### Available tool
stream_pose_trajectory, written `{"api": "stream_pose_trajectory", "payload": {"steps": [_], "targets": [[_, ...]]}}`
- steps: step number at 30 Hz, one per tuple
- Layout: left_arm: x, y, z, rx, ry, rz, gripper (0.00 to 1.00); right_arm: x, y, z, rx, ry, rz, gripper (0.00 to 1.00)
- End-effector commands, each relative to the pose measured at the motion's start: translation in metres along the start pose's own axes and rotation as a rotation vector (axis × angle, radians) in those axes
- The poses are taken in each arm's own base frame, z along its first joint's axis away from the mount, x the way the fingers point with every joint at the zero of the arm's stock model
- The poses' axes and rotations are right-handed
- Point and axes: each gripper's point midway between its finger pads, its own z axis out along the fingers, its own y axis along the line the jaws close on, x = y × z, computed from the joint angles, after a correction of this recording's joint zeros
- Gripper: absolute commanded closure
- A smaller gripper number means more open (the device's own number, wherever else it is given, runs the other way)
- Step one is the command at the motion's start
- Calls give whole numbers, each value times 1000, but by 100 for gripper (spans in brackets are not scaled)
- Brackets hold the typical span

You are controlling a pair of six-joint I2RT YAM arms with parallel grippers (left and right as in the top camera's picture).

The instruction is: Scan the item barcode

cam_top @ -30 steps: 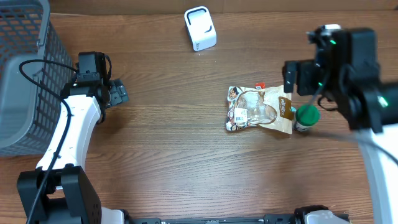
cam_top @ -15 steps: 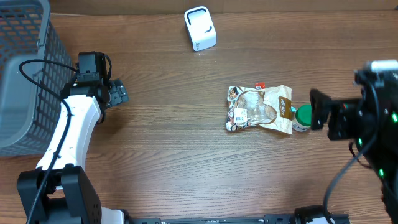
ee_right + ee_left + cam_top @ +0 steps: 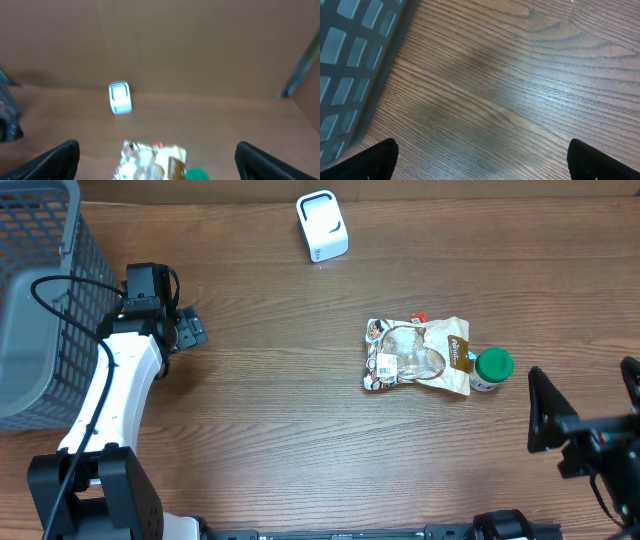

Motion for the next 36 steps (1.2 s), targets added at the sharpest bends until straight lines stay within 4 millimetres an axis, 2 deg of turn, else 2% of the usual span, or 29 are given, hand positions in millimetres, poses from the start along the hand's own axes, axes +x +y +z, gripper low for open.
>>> {"api": "stream_pose_trajectory", "payload": {"steps": [1,5,16,23,36], "targets": [[-6,2,-2,-7,-18,-11,1,6,9,-1,-57,-47,-2,0],[-6,2,-2,-7,-18,-11,0,18,14,8,-91,-125,-5,0],[-6,2,-2,-7,-18,-10,0,71,27,45,-182,-294,-22,0],[-6,2,-2,-7,-18,-10,0,84,26,60,-199,-465,3,0],[-6,2,-2,-7,-18,-10,0,106,23,63,-206,-701,7,0]]}}
